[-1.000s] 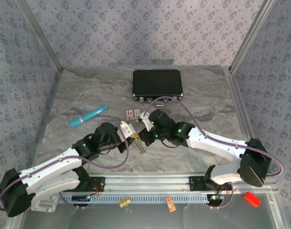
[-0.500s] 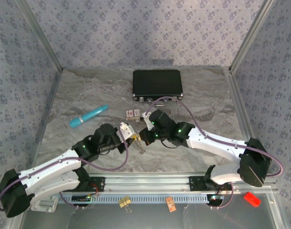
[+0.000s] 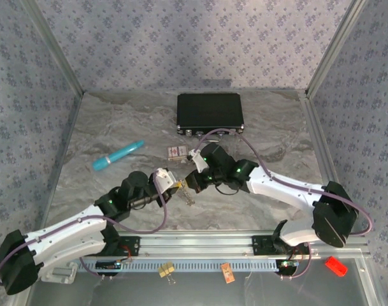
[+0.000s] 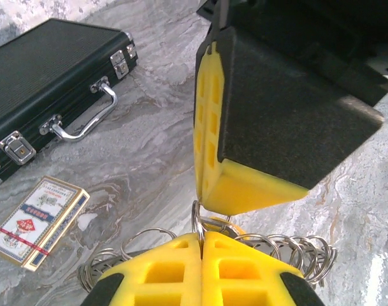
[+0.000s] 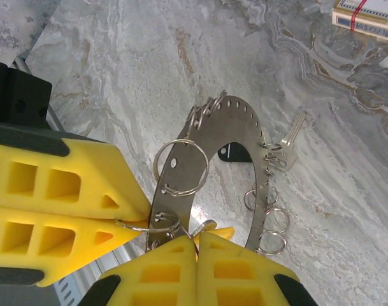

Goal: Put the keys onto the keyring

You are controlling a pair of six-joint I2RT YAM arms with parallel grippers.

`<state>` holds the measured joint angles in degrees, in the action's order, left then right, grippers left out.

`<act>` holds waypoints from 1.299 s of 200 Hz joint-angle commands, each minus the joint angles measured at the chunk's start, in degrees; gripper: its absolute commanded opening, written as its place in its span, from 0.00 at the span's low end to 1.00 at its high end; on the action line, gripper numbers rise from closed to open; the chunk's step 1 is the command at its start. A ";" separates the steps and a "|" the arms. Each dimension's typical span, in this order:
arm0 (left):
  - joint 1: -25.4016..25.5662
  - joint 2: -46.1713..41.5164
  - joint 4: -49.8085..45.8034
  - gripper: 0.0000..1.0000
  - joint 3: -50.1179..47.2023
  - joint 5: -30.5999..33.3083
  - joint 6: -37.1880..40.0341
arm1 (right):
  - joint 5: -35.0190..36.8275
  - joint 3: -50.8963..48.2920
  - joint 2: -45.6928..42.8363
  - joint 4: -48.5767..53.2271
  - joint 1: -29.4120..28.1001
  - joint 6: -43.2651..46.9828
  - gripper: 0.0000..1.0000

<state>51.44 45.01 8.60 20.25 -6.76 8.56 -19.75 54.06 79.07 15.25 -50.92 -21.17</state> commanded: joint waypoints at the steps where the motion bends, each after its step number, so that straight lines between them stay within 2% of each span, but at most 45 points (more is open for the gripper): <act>1: 0.64 -1.36 9.90 0.00 -0.76 -4.23 2.14 | -1.52 1.68 0.67 5.17 1.76 2.87 0.13; 39: 0.61 -0.58 15.36 0.00 -3.36 -4.62 2.54 | -1.30 0.75 -4.28 6.78 4.39 6.17 0.41; 56: 0.59 0.12 17.14 0.00 -3.97 -4.83 2.52 | -0.46 0.02 -7.52 6.62 5.12 9.48 0.46; 75: 0.42 0.74 19.80 0.00 -4.73 -5.68 1.99 | 3.44 -2.10 -11.62 4.64 4.67 16.61 0.45; 90: 0.22 1.25 22.11 0.00 -5.50 -6.74 1.24 | 7.50 -6.42 -14.90 -0.89 3.71 25.34 0.44; 113: -0.29 2.01 24.21 0.00 -6.10 -8.72 -0.04 | 1.51 -14.72 -18.26 -14.13 2.87 39.75 0.44; 129: -0.53 2.26 24.97 0.00 -6.61 -9.59 -0.70 | -1.59 -15.75 -17.71 -16.28 2.95 44.81 0.42; 161: -0.73 2.31 24.84 0.00 -6.79 -10.92 -1.00 | -7.47 -13.82 -14.21 -15.04 3.29 46.75 0.37; 260: -0.73 2.97 24.32 0.00 -6.64 -11.53 -0.99 | -11.74 -13.39 -11.18 -18.54 2.95 45.33 0.26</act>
<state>51.00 47.81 29.04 13.69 -16.75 8.32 -28.77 38.76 66.83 -2.04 -47.72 23.44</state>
